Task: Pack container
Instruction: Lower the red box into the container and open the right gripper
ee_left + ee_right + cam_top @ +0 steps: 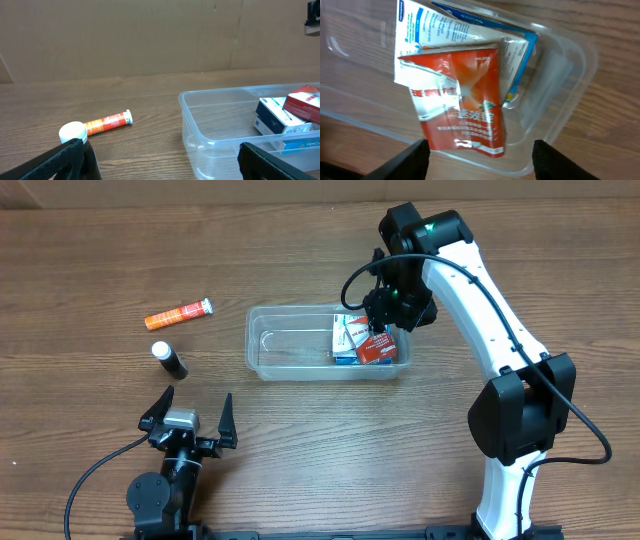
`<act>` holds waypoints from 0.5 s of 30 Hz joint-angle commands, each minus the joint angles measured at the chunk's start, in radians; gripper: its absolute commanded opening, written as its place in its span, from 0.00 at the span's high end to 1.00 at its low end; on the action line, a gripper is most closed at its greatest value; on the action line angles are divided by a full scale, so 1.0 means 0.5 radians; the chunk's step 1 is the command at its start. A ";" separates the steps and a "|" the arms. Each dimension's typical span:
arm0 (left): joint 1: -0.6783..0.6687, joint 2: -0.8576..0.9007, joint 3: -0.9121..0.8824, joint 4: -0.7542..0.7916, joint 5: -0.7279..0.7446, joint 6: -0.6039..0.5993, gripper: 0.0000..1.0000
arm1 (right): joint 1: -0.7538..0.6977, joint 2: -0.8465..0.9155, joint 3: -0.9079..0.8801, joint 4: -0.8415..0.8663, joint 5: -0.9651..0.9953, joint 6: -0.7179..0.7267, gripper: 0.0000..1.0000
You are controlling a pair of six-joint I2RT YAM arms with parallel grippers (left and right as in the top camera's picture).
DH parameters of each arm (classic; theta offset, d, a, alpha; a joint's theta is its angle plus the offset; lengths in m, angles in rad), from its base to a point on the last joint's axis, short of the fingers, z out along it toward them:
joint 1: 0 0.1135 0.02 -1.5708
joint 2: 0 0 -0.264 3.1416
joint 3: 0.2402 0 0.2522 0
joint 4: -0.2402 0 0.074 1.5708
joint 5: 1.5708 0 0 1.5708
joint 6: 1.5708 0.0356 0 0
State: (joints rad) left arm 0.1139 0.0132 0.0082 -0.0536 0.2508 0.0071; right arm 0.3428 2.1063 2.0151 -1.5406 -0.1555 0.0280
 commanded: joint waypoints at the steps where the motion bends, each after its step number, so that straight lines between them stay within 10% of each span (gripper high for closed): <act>1: 0.012 -0.017 -0.007 0.002 0.009 0.017 0.00 | 0.023 -0.068 -0.077 0.019 -0.069 0.307 0.37; 15: 0.012 -0.017 -0.007 0.002 0.009 0.017 0.00 | 0.150 -0.068 -0.291 0.140 -0.143 0.530 0.44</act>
State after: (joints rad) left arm 0.1139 0.0132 0.0082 -0.0536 0.2508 0.0074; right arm 0.4129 2.1063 1.8732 -1.4757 -0.2134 0.2813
